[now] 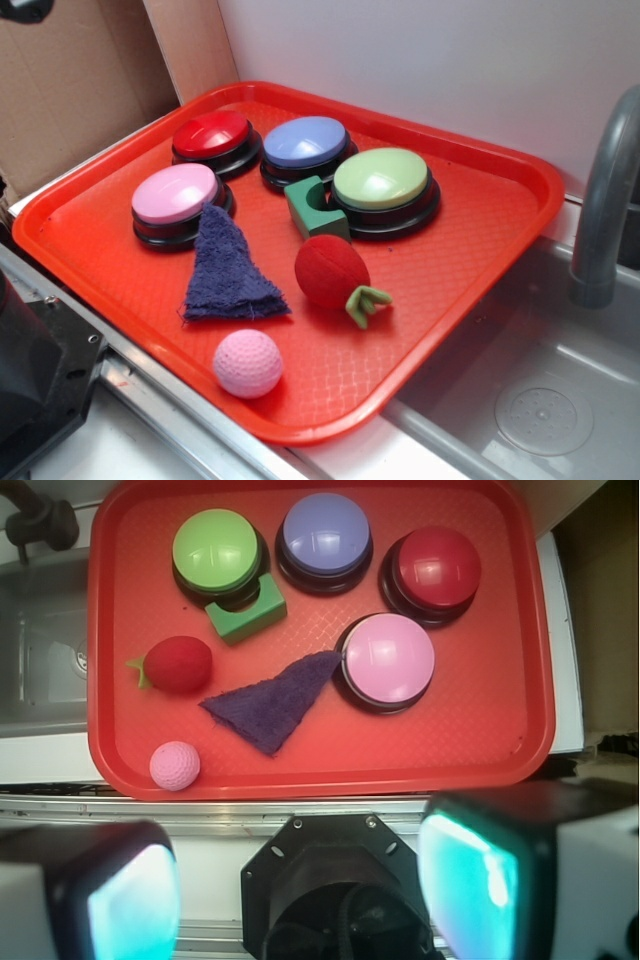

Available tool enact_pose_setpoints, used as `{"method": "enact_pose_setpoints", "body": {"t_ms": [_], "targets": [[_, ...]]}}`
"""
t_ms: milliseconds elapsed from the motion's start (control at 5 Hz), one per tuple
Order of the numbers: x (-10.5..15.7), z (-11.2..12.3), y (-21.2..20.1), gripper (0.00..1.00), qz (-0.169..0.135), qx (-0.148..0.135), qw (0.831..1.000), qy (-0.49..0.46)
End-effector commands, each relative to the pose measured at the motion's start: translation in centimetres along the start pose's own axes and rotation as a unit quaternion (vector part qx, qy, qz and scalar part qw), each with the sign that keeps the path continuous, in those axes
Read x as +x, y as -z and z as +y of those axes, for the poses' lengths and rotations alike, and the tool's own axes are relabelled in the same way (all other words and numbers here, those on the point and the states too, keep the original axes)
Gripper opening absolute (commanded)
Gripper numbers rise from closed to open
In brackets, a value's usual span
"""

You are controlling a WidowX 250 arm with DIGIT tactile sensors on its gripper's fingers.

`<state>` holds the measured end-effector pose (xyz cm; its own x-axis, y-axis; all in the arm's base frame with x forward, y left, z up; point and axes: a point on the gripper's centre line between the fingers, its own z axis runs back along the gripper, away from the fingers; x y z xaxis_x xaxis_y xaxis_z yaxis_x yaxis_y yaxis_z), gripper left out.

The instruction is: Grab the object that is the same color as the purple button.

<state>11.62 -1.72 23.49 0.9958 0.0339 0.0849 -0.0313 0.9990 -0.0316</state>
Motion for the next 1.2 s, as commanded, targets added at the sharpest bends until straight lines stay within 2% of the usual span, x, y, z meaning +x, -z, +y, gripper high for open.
{"method": "enact_pose_setpoints", "body": {"t_ms": [0,200,400,600,1000], "targets": [[0.0,0.0,0.0,1.00,0.000,0.000,1.000,0.000],[0.6,-0.7,2.8,1.00,-0.008,-0.009,0.999,-0.047],[1.3,-1.4,6.3,1.00,-0.030,-0.023,0.994,-0.106],[2.1,-1.2,9.9,1.00,-0.028,-0.015,0.987,-0.158],[4.2,-0.4,17.8,1.00,-0.058,-0.026,0.976,-0.206]]}}
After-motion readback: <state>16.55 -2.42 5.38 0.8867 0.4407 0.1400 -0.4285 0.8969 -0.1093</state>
